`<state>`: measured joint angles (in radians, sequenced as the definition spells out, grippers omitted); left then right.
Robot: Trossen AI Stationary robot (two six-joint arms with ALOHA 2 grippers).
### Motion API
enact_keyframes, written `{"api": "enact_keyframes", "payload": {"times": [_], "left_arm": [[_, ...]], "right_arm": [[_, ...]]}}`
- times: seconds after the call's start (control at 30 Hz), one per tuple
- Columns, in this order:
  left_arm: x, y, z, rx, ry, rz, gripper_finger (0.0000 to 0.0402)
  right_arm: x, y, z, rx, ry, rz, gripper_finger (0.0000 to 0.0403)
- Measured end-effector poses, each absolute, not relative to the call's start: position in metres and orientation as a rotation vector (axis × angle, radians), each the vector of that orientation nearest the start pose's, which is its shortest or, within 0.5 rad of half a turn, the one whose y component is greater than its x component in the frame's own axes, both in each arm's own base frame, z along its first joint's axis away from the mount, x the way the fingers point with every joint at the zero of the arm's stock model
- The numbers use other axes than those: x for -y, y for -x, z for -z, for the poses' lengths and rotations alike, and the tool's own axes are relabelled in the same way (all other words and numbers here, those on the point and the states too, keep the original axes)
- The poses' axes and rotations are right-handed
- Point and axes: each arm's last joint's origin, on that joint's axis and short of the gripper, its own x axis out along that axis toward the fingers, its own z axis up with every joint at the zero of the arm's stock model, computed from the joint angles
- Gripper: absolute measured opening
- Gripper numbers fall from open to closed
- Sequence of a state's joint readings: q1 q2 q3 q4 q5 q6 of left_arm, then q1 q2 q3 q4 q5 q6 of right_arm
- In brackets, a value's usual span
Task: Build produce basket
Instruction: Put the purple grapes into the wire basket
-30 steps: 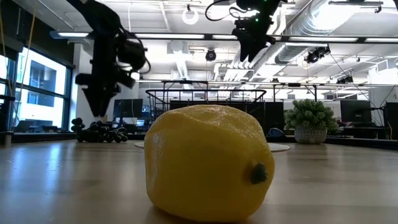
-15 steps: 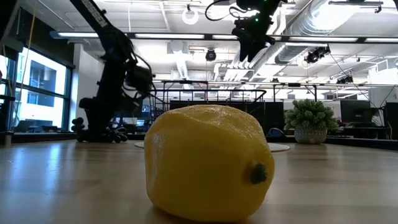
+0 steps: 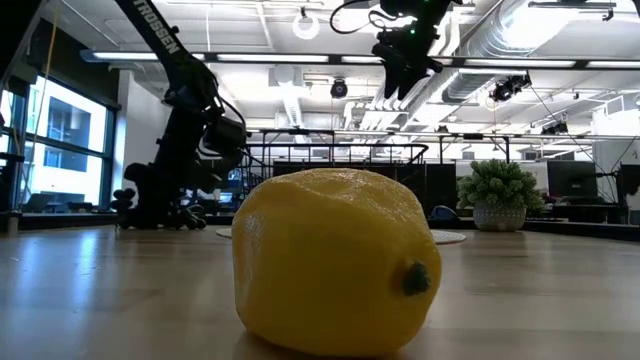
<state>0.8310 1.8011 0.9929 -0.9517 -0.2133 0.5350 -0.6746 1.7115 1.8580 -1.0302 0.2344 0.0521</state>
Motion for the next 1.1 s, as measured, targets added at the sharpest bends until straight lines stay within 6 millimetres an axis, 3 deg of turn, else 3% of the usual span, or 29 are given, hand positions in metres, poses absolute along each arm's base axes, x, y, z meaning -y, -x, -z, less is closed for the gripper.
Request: {"api": "enact_keyframes", "payload": {"times": [0.17, 0.47, 0.87, 1.1], "left_arm": [[-0.207, -0.181, -0.130, -1.836, 0.192, -0.257, 0.0020], [-0.205, -0.177, -0.142, -1.799, 0.251, -0.327, 0.0013], [-0.189, -0.162, -0.210, -1.568, 0.199, -0.542, 0.0009], [-0.181, -0.158, -0.266, -1.398, 0.131, -0.657, 0.0009]], "right_arm": [[0.225, -0.270, -0.386, -0.870, -0.245, 0.871, 0.0199], [0.225, -0.270, -0.386, -0.855, -0.277, 0.888, 0.0199], [0.225, -0.270, -0.386, -0.848, -0.293, 0.896, 0.0199], [0.225, -0.270, -0.386, -0.834, -0.325, 0.912, 0.0199]]}}
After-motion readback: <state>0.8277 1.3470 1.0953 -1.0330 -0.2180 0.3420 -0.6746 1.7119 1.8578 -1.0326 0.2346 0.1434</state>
